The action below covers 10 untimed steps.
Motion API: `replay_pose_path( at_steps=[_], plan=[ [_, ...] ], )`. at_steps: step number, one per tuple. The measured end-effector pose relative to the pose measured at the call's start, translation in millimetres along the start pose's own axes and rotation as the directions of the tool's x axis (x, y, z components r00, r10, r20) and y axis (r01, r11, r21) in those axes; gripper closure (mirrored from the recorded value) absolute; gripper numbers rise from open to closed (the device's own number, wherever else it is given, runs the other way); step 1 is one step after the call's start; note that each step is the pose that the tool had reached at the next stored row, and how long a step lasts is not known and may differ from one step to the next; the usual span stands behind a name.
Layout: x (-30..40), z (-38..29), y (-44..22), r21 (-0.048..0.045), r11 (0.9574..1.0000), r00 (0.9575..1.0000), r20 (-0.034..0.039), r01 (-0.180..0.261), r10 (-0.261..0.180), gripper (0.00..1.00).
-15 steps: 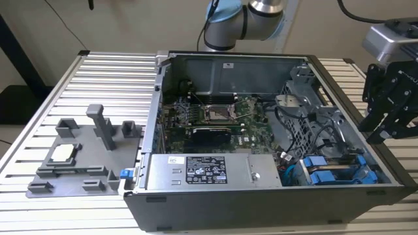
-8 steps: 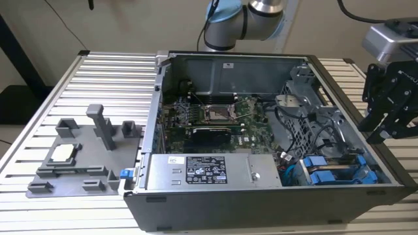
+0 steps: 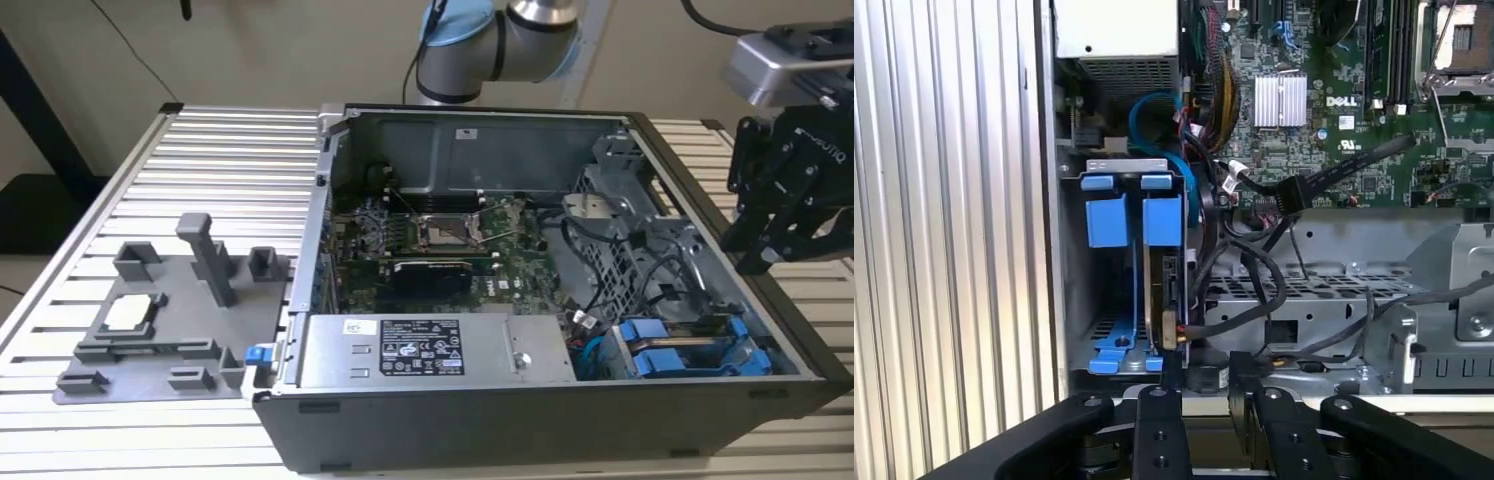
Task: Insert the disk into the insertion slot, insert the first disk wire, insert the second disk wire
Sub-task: 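Insert the first disk wire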
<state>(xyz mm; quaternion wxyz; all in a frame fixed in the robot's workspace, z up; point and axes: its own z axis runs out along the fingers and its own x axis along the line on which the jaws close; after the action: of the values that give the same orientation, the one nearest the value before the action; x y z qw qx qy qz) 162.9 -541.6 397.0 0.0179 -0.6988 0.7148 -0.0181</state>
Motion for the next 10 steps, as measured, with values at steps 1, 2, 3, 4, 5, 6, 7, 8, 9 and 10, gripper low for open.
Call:
replay_pose_path(
  at_steps=[1, 2, 3, 4, 5, 6, 7, 8, 9, 10],
  plan=[
    [-4.1, 0.0, 0.1, 0.0, 1.0, 1.0, 0.0001, 0.0, 0.0, 0.67],
    [-8.6, 0.0, 0.2, 0.0, 1.0, 1.0, 0.0001, 0.0, 0.0, 0.67],
    [-13.0, 0.0, 0.3, 0.0, 1.0, 1.0, -0.0001, 0.0, 0.0, 0.67],
    [-17.9, 0.0, 0.4, 0.0, 1.0, 1.0, 0.0001, 0.0, 0.0, 0.67],
    [-22.4, 0.0, 0.5, 0.0, 1.0, 1.0, 0.0, 0.0, 0.0, 0.67],
    [-26.9, 0.0, 0.6, 0.0, 1.0, 1.0, 0.0, 0.0, 0.0, 0.67],
    [-31.0, 0.0, 0.7, 0.0, 1.0, 1.0, 0.0001, 0.0, 0.0, 0.67],
    [-35.0, 0.0, 0.8, 0.0, 1.0, 1.0, 0.0, 0.0, 0.0, 0.67],
    [-38.9, 0.0, 0.9, 0.0, 1.0, 1.0, 0.0001, 0.0, 0.0, 0.67],
    [-42.4, 0.0, 1.0, 0.0, 1.0, 1.0, 0.0, 0.0, 0.0, 0.67]
  ],
)
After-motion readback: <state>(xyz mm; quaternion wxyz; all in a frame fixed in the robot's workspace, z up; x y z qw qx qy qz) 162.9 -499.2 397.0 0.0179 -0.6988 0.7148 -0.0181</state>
